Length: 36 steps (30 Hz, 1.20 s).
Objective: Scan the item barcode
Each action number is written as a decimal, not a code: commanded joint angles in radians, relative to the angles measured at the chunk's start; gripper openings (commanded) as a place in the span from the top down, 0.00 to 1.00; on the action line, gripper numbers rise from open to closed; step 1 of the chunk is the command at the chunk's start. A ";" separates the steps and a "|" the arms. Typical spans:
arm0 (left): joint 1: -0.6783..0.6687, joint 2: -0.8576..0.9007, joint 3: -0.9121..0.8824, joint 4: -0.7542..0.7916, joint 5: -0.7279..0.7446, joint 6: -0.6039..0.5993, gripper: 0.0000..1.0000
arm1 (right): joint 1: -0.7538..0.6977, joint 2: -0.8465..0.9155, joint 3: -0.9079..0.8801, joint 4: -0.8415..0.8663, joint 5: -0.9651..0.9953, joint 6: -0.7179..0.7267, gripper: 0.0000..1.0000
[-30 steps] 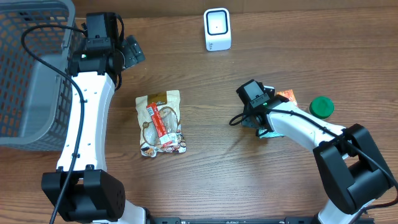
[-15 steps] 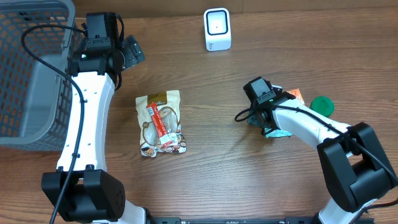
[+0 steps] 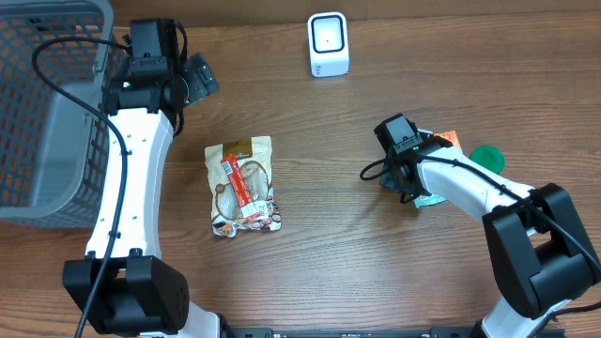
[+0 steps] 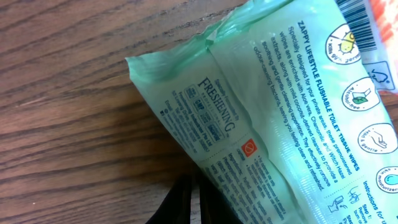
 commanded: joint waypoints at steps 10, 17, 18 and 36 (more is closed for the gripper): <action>0.003 0.009 0.002 0.001 -0.021 0.000 0.00 | 0.016 0.005 0.049 0.060 -0.261 -0.035 0.70; 0.003 0.009 0.002 0.001 -0.021 0.000 0.00 | 0.087 0.005 0.050 0.159 -0.506 -0.115 0.37; 0.003 0.009 0.002 0.001 -0.021 0.000 0.00 | 0.100 0.005 0.051 0.166 -0.517 -0.123 0.34; 0.004 0.009 0.002 0.001 -0.021 -0.001 0.00 | 0.362 0.035 0.463 0.131 -0.396 -0.245 0.38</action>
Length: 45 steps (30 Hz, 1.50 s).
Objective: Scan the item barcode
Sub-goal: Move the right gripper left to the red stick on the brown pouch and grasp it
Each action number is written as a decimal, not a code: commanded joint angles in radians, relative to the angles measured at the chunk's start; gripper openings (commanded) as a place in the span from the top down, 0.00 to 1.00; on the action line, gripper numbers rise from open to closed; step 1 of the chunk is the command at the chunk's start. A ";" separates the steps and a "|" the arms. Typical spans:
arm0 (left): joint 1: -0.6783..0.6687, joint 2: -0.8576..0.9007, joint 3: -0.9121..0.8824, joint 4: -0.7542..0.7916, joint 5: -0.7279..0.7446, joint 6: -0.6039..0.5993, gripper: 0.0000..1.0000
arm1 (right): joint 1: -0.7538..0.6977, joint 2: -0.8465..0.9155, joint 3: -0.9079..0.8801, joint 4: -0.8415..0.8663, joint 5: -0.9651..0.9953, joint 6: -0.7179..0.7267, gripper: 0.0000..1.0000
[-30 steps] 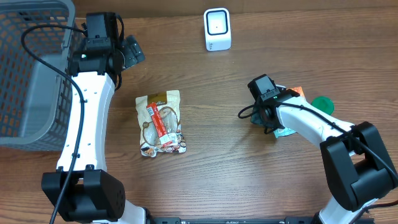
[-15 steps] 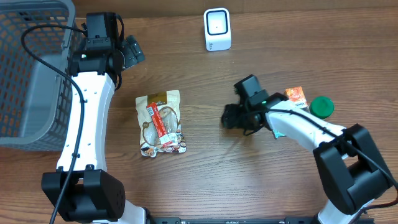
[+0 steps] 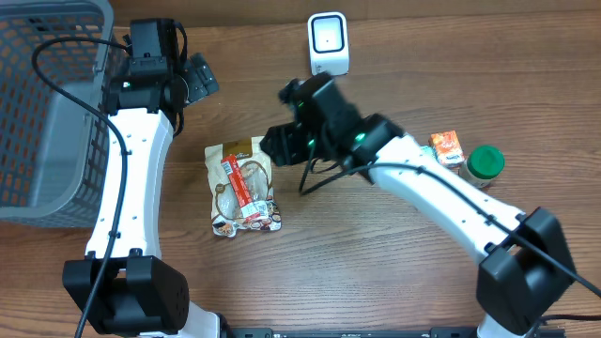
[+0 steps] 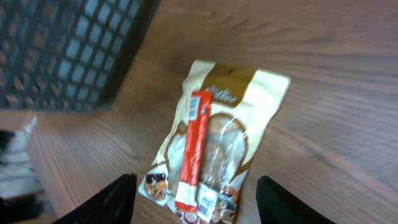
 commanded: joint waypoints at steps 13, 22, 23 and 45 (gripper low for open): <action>0.004 0.009 0.002 0.001 -0.021 -0.001 0.00 | 0.282 0.162 -0.002 0.076 0.354 -0.120 0.50; 0.004 0.009 0.002 0.001 -0.021 0.000 0.00 | 0.289 0.162 -0.028 0.087 0.350 -0.112 0.59; 0.004 0.009 0.002 0.001 -0.021 0.000 0.00 | 0.289 0.164 -0.037 0.098 0.350 -0.112 0.59; 0.002 0.009 0.002 0.001 -0.021 0.000 0.00 | 0.289 0.238 -0.059 0.198 0.350 -0.111 0.59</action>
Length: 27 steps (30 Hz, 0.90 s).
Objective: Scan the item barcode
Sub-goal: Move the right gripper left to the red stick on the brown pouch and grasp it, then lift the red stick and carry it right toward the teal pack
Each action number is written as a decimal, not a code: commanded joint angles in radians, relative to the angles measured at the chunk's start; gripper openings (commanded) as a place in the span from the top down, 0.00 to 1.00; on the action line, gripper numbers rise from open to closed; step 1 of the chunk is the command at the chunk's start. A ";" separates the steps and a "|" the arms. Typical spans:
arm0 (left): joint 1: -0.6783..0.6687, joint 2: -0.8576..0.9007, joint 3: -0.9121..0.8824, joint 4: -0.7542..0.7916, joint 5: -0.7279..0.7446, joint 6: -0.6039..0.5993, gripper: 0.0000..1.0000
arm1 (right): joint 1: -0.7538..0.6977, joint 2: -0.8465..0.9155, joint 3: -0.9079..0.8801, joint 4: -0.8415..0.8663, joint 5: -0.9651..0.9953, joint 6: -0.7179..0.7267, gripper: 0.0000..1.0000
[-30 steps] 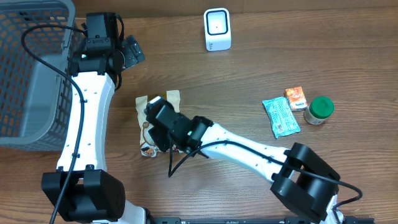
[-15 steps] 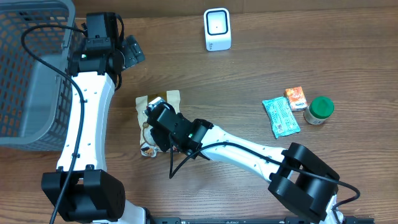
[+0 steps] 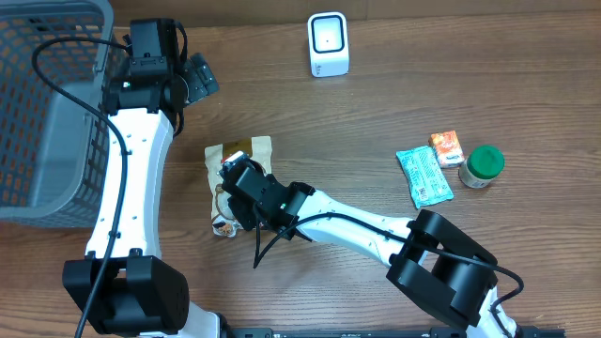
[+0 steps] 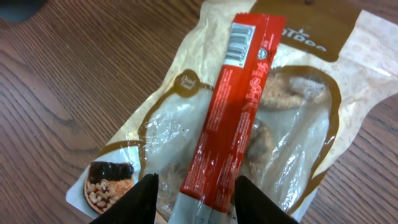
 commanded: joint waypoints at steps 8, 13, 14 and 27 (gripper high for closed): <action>0.002 0.009 0.002 0.001 -0.021 0.000 0.00 | -0.002 0.002 -0.011 0.009 0.010 0.003 0.59; 0.003 0.009 0.002 0.001 -0.021 0.000 0.00 | -0.002 0.004 -0.017 0.012 0.010 0.003 0.59; 0.003 0.009 0.002 0.001 -0.021 -0.001 0.00 | -0.002 0.010 -0.017 0.013 0.010 0.003 0.59; 0.003 0.009 0.002 0.001 -0.021 0.000 0.00 | -0.003 0.067 -0.017 0.032 0.010 0.003 0.58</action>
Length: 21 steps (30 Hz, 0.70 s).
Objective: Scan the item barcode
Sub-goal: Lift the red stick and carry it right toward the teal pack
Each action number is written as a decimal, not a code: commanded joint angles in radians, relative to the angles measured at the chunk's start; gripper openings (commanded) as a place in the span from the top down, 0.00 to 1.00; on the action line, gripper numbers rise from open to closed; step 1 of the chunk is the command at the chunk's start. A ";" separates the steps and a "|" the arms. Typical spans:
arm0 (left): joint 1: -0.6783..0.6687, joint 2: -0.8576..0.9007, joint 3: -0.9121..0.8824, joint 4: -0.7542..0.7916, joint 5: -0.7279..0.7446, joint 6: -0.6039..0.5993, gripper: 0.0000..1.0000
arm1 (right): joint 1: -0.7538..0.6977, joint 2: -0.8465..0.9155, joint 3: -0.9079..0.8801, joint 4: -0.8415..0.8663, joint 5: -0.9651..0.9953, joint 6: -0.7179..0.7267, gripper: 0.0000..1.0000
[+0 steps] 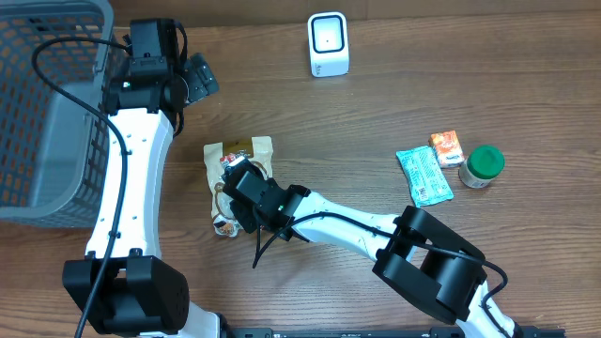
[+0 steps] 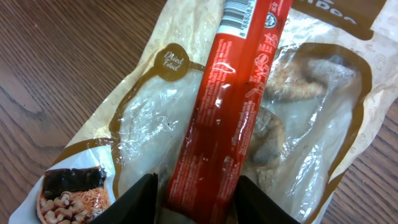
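A tan and clear snack bag (image 2: 311, 118) lies on the wooden table, with a red stick pack (image 2: 230, 112) lying along it; the stick's barcode (image 2: 239, 15) shows at its far end. My right gripper (image 2: 198, 200) is open, low over the bag, one finger on each side of the red stick's near end. Overhead, the right arm covers most of the bag (image 1: 240, 147). The white scanner (image 1: 328, 44) stands at the back centre. My left gripper (image 1: 195, 79) hangs at the back left, its fingers unclear.
A grey mesh basket (image 1: 38, 113) fills the far left. At the right lie a green wipes pack (image 1: 423, 176), a small orange box (image 1: 447, 147) and a green-lidded jar (image 1: 485, 164).
My right gripper has come lower and closer over the red stick, which now fills more of the wrist view. It stays open. Bag, stick and left arm have not moved.
My right gripper was first shut on the green wipes pack at the right. Then it was open over the table's middle, the wipes pack out of sight beneath the arm. Then it hung over the snack bag, wipes back at the right. Now it straddles the red stick.
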 commanded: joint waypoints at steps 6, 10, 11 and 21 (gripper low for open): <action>0.003 0.009 0.002 0.001 -0.021 0.000 0.00 | -0.003 0.010 -0.010 -0.002 0.009 0.003 0.64; 0.003 0.009 0.002 0.001 -0.021 0.000 0.00 | -0.003 0.010 -0.010 -0.007 0.009 0.003 0.76; 0.003 0.009 0.002 0.001 -0.021 0.000 0.00 | -0.003 0.010 -0.010 -0.007 0.009 0.003 0.80; 0.003 0.009 0.002 0.001 -0.021 0.000 0.01 | -0.003 -0.033 -0.007 -0.017 0.010 -0.006 0.96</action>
